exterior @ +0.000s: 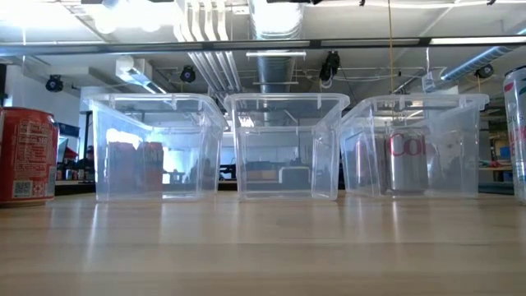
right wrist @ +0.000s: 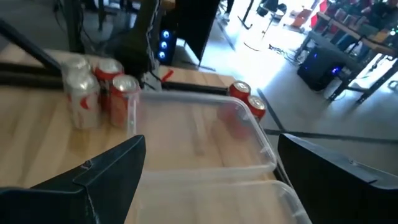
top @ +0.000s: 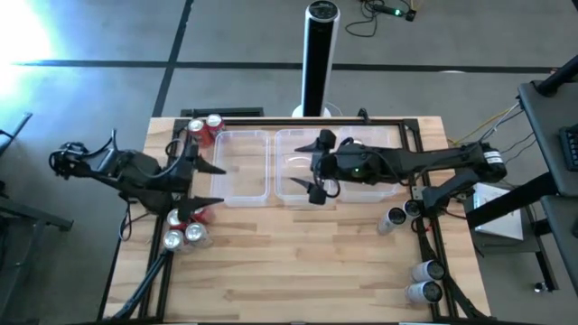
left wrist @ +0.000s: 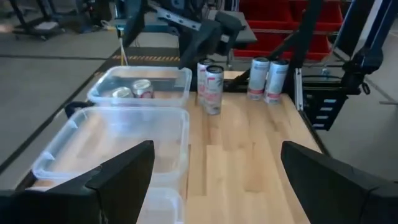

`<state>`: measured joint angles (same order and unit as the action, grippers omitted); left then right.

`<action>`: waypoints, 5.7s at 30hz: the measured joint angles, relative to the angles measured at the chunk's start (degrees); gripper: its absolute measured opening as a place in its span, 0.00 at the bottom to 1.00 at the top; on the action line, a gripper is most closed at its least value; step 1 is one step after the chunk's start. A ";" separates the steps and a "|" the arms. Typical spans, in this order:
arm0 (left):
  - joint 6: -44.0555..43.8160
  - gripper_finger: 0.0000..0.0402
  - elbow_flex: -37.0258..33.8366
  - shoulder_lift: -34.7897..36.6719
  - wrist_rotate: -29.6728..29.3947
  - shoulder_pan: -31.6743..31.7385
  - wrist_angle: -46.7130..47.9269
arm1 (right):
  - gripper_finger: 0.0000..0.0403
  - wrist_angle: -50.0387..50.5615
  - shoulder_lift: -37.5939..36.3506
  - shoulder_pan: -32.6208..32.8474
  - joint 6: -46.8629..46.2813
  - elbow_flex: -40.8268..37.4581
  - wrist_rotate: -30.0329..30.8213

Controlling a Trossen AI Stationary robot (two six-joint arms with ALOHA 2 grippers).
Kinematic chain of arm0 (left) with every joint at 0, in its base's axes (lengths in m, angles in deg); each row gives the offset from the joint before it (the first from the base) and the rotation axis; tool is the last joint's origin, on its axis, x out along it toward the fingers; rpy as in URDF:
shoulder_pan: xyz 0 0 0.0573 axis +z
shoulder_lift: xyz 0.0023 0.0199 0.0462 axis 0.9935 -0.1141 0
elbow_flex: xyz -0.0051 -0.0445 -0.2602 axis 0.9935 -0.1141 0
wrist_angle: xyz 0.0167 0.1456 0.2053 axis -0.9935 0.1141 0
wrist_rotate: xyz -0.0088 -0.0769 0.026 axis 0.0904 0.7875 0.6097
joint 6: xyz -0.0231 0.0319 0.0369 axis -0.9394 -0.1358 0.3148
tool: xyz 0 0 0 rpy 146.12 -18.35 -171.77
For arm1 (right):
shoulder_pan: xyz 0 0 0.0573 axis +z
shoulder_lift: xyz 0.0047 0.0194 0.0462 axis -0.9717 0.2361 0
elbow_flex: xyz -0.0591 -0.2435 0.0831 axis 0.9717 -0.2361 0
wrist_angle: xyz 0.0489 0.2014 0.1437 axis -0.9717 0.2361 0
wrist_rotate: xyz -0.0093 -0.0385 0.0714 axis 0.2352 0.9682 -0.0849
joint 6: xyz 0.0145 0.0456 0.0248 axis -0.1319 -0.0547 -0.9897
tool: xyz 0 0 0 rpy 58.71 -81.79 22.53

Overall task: Sort soda cans
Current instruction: Put the right red-silver soda can into the right transparent bin

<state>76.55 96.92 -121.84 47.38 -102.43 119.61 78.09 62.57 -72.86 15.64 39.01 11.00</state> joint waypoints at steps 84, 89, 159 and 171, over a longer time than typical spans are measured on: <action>-51.56 0.74 -0.06 -41.11 18.43 -19.00 40.77 | 0.90 11.18 -0.18 6.87 -2.80 -4.11 3.42; -53.44 0.74 4.54 -36.87 18.38 -20.58 41.41 | 0.90 10.91 -0.32 8.80 2.40 -1.56 9.52; -4.95 0.94 13.23 -24.85 -3.93 11.41 -7.79 | 0.75 -0.33 10.05 10.88 11.54 9.27 16.78; 13.42 0.93 -23.69 -14.27 9.70 10.07 -60.79 | 0.75 -42.77 5.10 9.51 7.32 -8.40 -4.62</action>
<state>89.98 73.24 -136.11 57.07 -92.36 58.82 35.31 67.68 -63.34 22.97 30.61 6.38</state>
